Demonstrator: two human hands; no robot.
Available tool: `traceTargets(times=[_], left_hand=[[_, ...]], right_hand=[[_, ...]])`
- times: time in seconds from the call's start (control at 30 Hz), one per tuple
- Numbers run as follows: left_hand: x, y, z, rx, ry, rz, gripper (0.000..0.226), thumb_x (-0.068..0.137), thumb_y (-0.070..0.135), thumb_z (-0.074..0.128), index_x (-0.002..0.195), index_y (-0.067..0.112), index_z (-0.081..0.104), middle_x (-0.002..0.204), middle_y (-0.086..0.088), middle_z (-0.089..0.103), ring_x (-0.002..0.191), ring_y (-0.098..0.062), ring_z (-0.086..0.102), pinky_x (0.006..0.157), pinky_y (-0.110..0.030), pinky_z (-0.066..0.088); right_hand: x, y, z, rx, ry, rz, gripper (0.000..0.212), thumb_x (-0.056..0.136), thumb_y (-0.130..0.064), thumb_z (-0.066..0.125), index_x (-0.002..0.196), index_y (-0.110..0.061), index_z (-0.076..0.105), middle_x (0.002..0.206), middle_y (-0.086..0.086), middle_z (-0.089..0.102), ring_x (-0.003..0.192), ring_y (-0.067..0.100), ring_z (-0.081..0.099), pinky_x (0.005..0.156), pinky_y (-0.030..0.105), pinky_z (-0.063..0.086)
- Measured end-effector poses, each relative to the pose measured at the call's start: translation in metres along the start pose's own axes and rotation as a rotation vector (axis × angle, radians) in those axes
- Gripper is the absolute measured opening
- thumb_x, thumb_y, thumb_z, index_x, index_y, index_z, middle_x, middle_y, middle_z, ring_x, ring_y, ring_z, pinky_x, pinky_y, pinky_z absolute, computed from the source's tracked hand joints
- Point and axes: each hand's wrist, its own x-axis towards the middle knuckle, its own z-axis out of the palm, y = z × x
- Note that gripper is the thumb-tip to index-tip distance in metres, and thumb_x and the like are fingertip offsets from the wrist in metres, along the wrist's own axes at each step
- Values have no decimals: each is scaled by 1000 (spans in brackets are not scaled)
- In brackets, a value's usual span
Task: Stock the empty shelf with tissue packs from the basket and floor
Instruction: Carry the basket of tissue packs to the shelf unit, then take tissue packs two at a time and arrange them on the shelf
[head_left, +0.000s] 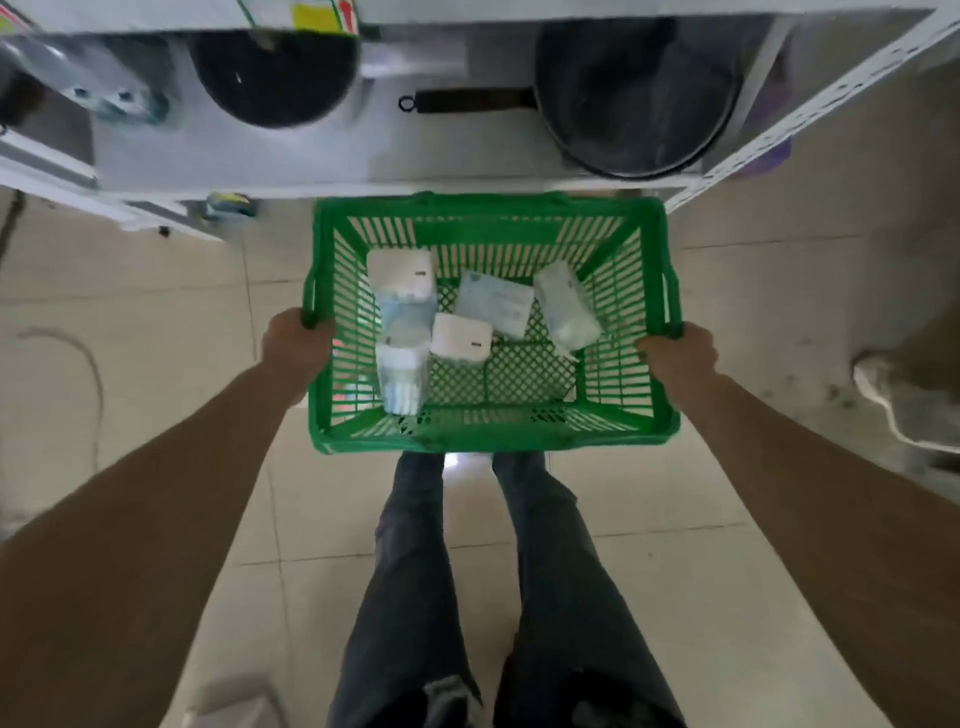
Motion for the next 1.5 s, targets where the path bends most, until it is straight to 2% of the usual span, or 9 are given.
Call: traceTargets(times=[0.33, 0.47, 0.67, 0.83, 0.97, 1.1, 1.23, 1.33, 1.5], left_hand=[[140, -70, 144, 34, -39, -31, 29, 90, 17, 71, 116, 4, 69, 111, -21, 72, 101, -36, 68, 93, -46, 58], [182, -87, 184, 53, -26, -27, 29, 92, 17, 68, 120, 7, 70, 98, -12, 65, 90, -26, 61, 78, -32, 47], [234, -113, 233, -25, -21, -96, 33, 90, 5, 66, 124, 3, 67, 115, -21, 70, 98, -33, 65, 86, -37, 55], [246, -142, 262, 51, 108, -34, 35, 87, -3, 50, 121, 3, 60, 89, -7, 57, 86, -28, 54, 56, -25, 39], [256, -147, 263, 60, 216, 67, 19, 90, -1, 49, 105, 9, 54, 79, 0, 51, 75, -24, 48, 49, -20, 27], [265, -146, 253, 34, 164, 85, 15, 91, 4, 52, 104, 10, 51, 75, 5, 48, 67, -18, 49, 51, -26, 31], [254, -145, 249, -14, 273, 166, 54, 87, 7, 59, 138, 13, 43, 127, -12, 53, 101, -26, 53, 78, -31, 43], [239, -144, 249, 167, 414, 520, 58, 83, 3, 61, 138, 11, 44, 132, -15, 46, 110, -32, 53, 87, -43, 47], [227, -145, 278, 279, 76, 664, 50, 87, 9, 68, 134, 5, 50, 131, -19, 47, 116, -38, 56, 88, -50, 56]], right_hand=[[150, 53, 132, -74, 91, 12, 41, 80, -21, 76, 120, -13, 72, 105, 14, 74, 93, 32, 71, 85, 41, 63], [197, 66, 175, -73, 104, -27, 41, 85, -21, 76, 124, -13, 71, 97, 6, 65, 86, 27, 64, 77, 27, 51], [241, 89, 231, -118, 91, -67, 42, 86, -22, 77, 125, -10, 68, 104, 10, 65, 89, 25, 61, 77, 26, 48], [245, 115, 268, -148, 137, -155, 46, 95, -22, 66, 136, -3, 56, 132, 25, 64, 117, 39, 63, 83, 31, 43], [243, 119, 280, -114, 140, -285, 35, 97, -11, 60, 127, 6, 51, 121, 30, 64, 82, 24, 51, 60, 17, 28], [242, 112, 279, -118, 100, -304, 36, 98, -9, 60, 128, 5, 47, 124, 27, 62, 87, 26, 53, 60, 16, 38], [225, 105, 287, -230, 254, -356, 52, 93, -15, 65, 136, 6, 44, 140, 26, 47, 122, 40, 50, 97, 39, 40], [202, 96, 299, -274, 498, -342, 69, 83, -29, 70, 141, -1, 45, 145, 21, 47, 129, 40, 47, 107, 50, 34], [187, 96, 306, -329, 582, -494, 80, 78, -27, 66, 151, -7, 41, 154, 17, 43, 142, 35, 40, 122, 51, 19]])
